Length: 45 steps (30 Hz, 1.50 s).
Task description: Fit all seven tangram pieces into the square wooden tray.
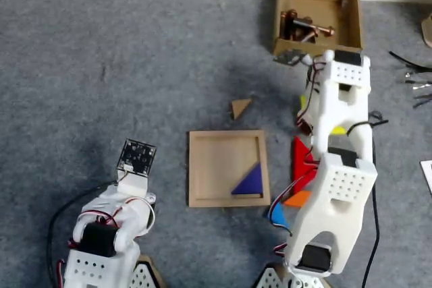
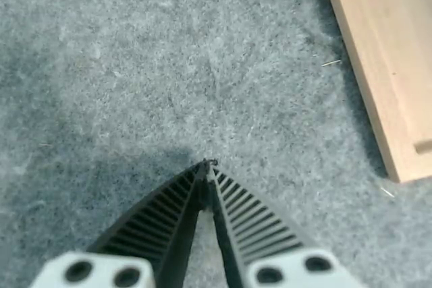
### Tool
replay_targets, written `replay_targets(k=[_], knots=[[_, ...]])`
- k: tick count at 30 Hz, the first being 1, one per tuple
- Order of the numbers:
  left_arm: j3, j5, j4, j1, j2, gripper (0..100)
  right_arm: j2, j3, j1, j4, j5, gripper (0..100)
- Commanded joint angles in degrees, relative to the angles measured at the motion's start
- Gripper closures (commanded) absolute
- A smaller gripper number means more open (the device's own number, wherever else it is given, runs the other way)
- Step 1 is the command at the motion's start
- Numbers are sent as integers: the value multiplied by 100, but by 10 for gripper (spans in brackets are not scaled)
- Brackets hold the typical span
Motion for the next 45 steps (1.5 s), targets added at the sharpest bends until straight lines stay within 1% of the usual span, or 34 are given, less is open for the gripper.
replay_targets(k=[1, 5, 7, 11, 16, 23, 29, 31, 36, 40, 45], knots=[[110, 35, 26, 84, -22, 995, -163, -418, -321, 453, -88, 789], [110, 35, 26, 84, -22, 995, -154, -831, -629, 866, -132, 789], [110, 35, 26, 84, -22, 995, -154, -1121, -769, 998, -378, 789], [110, 35, 26, 84, -22, 995, -163, -1508, -1059, 1059, -703, 789], [110, 35, 26, 84, -22, 995, -163, -1543, -1560, 1068, -993, 789], [110, 35, 26, 84, -22, 995, -163, -1543, -2255, 1068, -985, 789], [110, 35, 26, 84, -22, 995, -163, -1525, -2642, 1077, -800, 789], [110, 35, 26, 84, -22, 995, -163, -1508, -2721, 1086, -888, 789], [110, 35, 26, 84, -22, 995, -488, -778, -2941, 1086, -791, 789], [110, 35, 26, 84, -22, 995, -1323, -66, -3134, 1077, -712, 789], [110, 35, 26, 84, -22, 995, -2264, 1068, -3213, 1068, -695, 789]])
